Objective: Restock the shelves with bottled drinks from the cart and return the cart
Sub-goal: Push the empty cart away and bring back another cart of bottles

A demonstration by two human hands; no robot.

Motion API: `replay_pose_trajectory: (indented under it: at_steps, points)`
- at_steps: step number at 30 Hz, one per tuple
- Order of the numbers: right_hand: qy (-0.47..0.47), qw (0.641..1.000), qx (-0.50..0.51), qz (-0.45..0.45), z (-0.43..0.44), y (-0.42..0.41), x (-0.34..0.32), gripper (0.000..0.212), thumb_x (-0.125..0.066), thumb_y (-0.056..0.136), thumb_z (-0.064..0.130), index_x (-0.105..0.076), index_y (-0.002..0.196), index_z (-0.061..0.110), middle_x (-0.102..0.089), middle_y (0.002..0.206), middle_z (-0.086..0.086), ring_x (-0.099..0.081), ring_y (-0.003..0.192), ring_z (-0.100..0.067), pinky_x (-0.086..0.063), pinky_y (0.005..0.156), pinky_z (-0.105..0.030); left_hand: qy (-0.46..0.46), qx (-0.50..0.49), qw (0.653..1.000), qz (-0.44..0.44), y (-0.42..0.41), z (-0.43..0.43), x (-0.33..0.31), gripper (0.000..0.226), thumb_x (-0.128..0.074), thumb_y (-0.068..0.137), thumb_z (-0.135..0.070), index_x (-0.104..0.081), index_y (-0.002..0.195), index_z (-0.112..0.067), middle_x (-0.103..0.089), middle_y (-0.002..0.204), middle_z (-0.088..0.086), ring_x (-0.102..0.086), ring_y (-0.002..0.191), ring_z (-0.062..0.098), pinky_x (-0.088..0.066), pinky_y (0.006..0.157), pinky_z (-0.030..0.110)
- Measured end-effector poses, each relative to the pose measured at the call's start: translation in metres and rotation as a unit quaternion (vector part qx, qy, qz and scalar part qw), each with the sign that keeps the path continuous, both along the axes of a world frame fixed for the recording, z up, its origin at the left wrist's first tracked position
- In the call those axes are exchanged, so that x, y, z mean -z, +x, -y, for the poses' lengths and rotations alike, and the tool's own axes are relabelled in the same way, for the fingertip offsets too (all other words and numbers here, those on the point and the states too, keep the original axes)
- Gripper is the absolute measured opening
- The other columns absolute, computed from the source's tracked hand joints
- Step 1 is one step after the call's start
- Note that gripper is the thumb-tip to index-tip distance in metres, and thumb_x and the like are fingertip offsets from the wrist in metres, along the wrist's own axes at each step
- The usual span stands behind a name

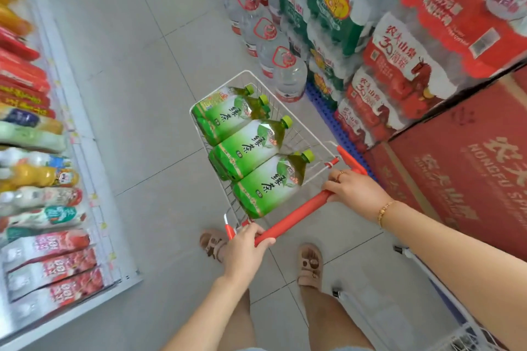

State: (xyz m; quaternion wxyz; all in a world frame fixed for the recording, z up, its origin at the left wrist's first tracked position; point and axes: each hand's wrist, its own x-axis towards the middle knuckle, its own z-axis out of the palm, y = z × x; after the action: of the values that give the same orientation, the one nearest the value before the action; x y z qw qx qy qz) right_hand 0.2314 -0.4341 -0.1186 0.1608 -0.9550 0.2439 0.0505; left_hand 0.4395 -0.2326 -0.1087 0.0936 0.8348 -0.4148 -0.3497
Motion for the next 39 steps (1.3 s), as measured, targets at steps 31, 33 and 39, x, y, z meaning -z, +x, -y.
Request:
replay_pose_trajectory:
  at_steps: [31, 33, 39]
  points:
    - [0.068, 0.990, -0.060, -0.107, 0.016, 0.473, -0.014, 0.019, -0.058, 0.087, 0.040, -0.059, 0.100, 0.026, -0.055, 0.104, 0.004, -0.057, 0.102, -0.019, -0.049, 0.086, -0.034, 0.011, -0.210, 0.978, 0.002, 0.402, -0.012, 0.000, 0.030, -0.070, 0.081, -0.030, -0.065, 0.108, -0.017, -0.065, 0.112, 0.003, -0.061, 0.102, 0.019, -0.043, 0.090, 0.026]
    - [0.059, 0.991, -0.053, -0.107, 0.007, 0.499, -0.016, 0.019, -0.058, 0.088, 0.038, -0.059, 0.101, 0.025, -0.054, 0.105, 0.003, -0.056, 0.102, -0.020, -0.049, 0.084, -0.032, 0.022, -0.213, 0.977, -0.014, 0.431, -0.015, -0.003, 0.029, -0.070, 0.081, -0.029, -0.066, 0.106, -0.017, -0.065, 0.109, 0.003, -0.061, 0.100, 0.020, -0.044, 0.088, 0.026]
    - [0.043, 0.990, -0.067, -0.116, -0.017, 0.579, -0.017, 0.024, -0.053, 0.090, 0.041, -0.057, 0.106, 0.024, -0.053, 0.105, 0.001, -0.053, 0.105, -0.022, -0.050, 0.082, -0.034, 0.045, -0.225, 0.973, -0.030, 0.522, -0.026, -0.013, 0.026, -0.072, 0.078, -0.022, -0.068, 0.102, -0.013, -0.068, 0.105, 0.007, -0.061, 0.100, 0.023, -0.041, 0.083, 0.026]
